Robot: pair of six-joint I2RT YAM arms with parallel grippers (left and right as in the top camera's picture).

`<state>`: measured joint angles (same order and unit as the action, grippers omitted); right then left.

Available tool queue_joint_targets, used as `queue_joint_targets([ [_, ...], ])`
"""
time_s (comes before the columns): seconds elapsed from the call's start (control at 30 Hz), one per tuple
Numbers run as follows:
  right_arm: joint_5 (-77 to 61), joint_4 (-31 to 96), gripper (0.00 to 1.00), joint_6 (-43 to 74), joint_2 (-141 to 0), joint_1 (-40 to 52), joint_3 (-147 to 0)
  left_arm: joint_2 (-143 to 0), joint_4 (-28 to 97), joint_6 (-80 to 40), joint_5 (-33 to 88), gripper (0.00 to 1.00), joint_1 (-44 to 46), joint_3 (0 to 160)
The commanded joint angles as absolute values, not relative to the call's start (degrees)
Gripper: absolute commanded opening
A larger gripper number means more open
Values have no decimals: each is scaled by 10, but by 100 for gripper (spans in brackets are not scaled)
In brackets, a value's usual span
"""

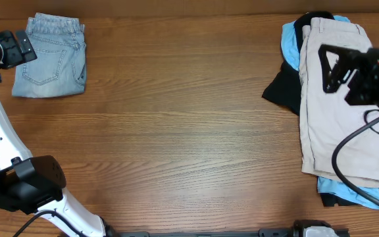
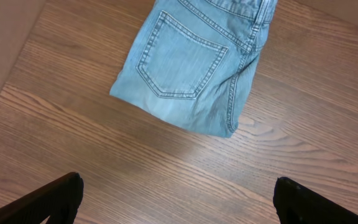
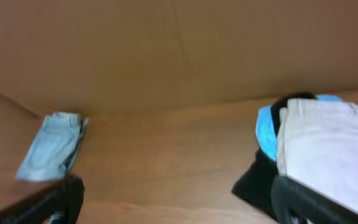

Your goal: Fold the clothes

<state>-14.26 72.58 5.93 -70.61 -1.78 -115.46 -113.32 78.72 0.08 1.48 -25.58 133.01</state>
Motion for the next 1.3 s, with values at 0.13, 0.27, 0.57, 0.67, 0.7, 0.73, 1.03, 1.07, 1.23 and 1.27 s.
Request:
queue_joint_targets([
  [0.13, -135, 482, 100, 57, -498, -8, -779, -1136, 789, -4, 19, 100, -257, 1333],
  [0.27, -136, 358, 100, 57, -387, 0, -588, -1136, 789, -4, 19, 100, -257, 1333],
  [0.57, -136, 130, 100, 60, -192, 3, -261, -1136, 789, -4, 19, 100, -257, 1333],
  [0.67, -136, 72, 100, 60, -146, 4, -183, -1136, 789, -4, 19, 100, -257, 1333],
  [0.7, -136, 55, 100, 60, -133, 4, -160, -1136, 789, -4, 19, 100, -257, 1333],
  [0.73, -136, 46, 100, 60, -123, 4, -144, -1136, 789, -4, 19, 100, -257, 1333],
  [1.03, -124, 4, 100, 60, -32, 4, -40, -1136, 789, -4, 19, 100, -257, 1333],
  [1.07, -124, 2, 100, 60, -25, 4, -35, -1136, 789, -4, 19, 100, -257, 1333],
  [1.23, -125, 1, 100, 60, -1, 4, -12, -1136, 789, -4, 19, 100, -257, 1333],
  [1.27, -127, 1, 100, 60, -1, 4, -6, -1136, 789, -4, 19, 100, -257, 1333],
])
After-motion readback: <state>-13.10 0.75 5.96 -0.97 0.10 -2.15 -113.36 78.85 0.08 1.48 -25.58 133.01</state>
